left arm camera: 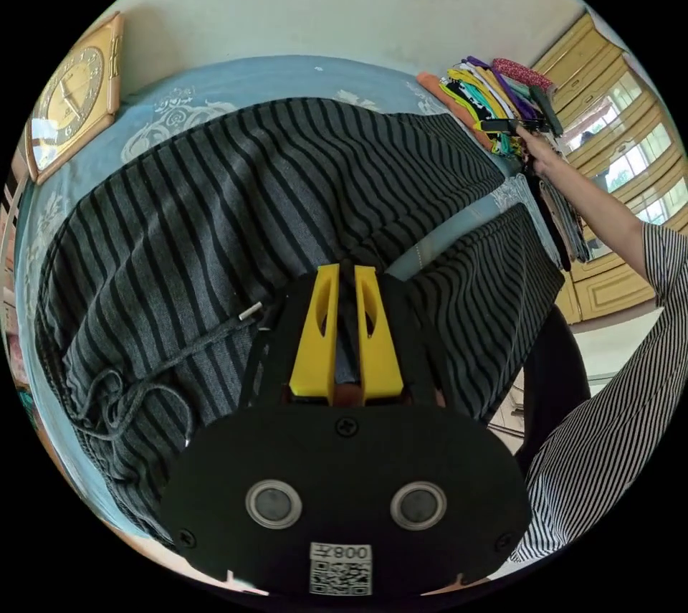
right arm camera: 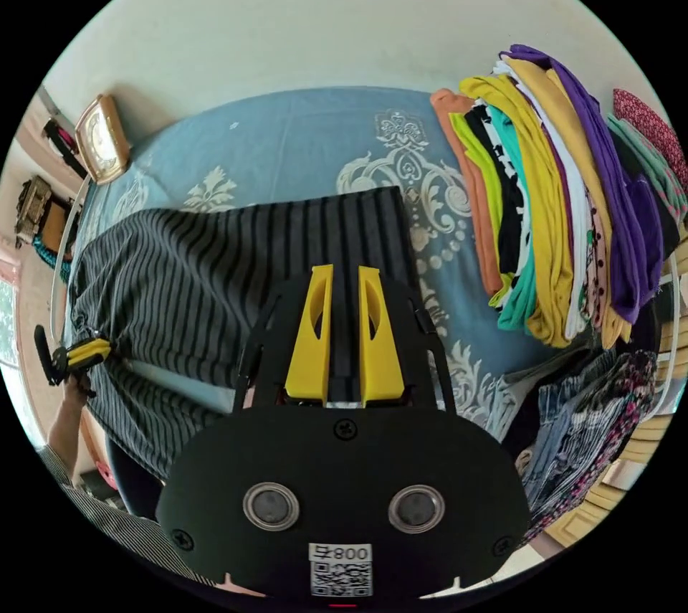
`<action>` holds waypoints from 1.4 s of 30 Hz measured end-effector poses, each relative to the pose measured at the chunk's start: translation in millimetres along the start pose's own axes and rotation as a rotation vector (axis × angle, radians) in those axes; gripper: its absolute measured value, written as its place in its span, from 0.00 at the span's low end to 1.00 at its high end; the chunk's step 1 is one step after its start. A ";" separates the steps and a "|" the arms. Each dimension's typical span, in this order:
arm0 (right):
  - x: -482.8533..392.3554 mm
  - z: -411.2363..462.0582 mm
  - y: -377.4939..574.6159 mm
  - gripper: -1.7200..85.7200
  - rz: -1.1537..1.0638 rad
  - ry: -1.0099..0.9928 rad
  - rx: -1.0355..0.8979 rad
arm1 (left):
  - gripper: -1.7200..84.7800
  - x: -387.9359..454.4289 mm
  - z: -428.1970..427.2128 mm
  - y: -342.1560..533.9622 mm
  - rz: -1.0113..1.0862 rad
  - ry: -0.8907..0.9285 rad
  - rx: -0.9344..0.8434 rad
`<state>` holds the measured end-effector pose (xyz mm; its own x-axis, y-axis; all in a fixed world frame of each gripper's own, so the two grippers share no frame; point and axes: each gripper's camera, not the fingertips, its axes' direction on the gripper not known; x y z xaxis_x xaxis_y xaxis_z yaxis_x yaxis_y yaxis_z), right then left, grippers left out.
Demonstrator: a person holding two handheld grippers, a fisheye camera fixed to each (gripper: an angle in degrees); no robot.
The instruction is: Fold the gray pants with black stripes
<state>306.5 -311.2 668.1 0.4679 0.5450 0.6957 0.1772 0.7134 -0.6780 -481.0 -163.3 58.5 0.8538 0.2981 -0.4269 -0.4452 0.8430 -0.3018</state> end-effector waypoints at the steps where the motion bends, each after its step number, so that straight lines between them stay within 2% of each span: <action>1: 10.0 -2.4 -15.8 0.11 0.018 0.011 -0.006 | 0.10 2.8 -0.3 -18.8 0.008 -0.004 0.030; 9: 32.8 -11.3 -75.7 0.11 -0.002 0.031 -0.080 | 0.16 5.0 41.0 -199.4 0.074 0.014 0.086; 12: 33.1 -15.2 -90.4 0.11 -0.018 0.003 -0.115 | 0.16 18.5 70.4 -258.1 0.141 -0.039 -0.019; 14: 33.8 -25.1 -95.4 0.10 -0.016 -0.012 -0.102 | 0.14 30.2 102.3 -286.3 0.175 -0.093 -0.173; 15: 33.0 -31.6 -97.0 0.10 -0.034 -0.009 -0.092 | 0.13 32.9 107.1 -290.4 0.176 -0.102 -0.193; 17: 32.9 -42.7 -98.5 0.08 -0.048 -0.022 -0.078 | 0.05 45.7 104.9 -300.2 0.213 -0.050 -0.153; 21: 30.7 -78.2 -100.9 0.05 -0.078 -0.024 -0.042 | 0.03 66.7 97.6 -305.5 0.252 -0.126 -0.114; 25: 37.9 -146.8 -99.1 0.04 -0.070 -0.035 0.125 | 0.02 79.8 64.8 -321.1 0.232 -0.124 0.082; 27: 46.2 -165.2 -104.1 0.04 -0.045 -0.099 0.170 | 0.02 82.1 62.6 -333.9 0.222 -0.133 0.117; 29: 50.3 -164.6 -115.5 0.04 -0.017 -0.106 0.145 | 0.03 81.1 82.4 -349.5 0.192 -0.160 0.063; 31: 49.8 -141.8 -132.1 0.04 0.016 -0.077 0.022 | 0.03 79.1 97.3 -353.5 0.144 -0.154 0.020; 34: 54.5 -141.8 -132.3 0.03 0.090 -0.007 -0.005 | 0.05 87.1 98.9 -344.5 0.155 0.007 0.054; 37: 54.8 -173.5 -107.7 0.02 0.028 -0.130 0.068 | 0.06 111.4 103.9 -323.4 0.251 0.144 0.013; 39: 45.6 -190.0 -82.9 0.02 -0.065 -0.179 0.071 | 0.07 130.3 111.8 -308.1 0.316 0.166 -0.036; 42: 28.9 -185.1 -47.0 0.02 -0.139 -0.058 -0.003 | 0.07 152.3 140.0 -291.4 0.351 0.107 -0.142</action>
<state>471.9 -410.5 676.2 0.3876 0.4662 0.7953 0.2390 0.7824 -0.5751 -183.4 -300.9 200.8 0.6133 0.5026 -0.6093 -0.7446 0.6253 -0.2336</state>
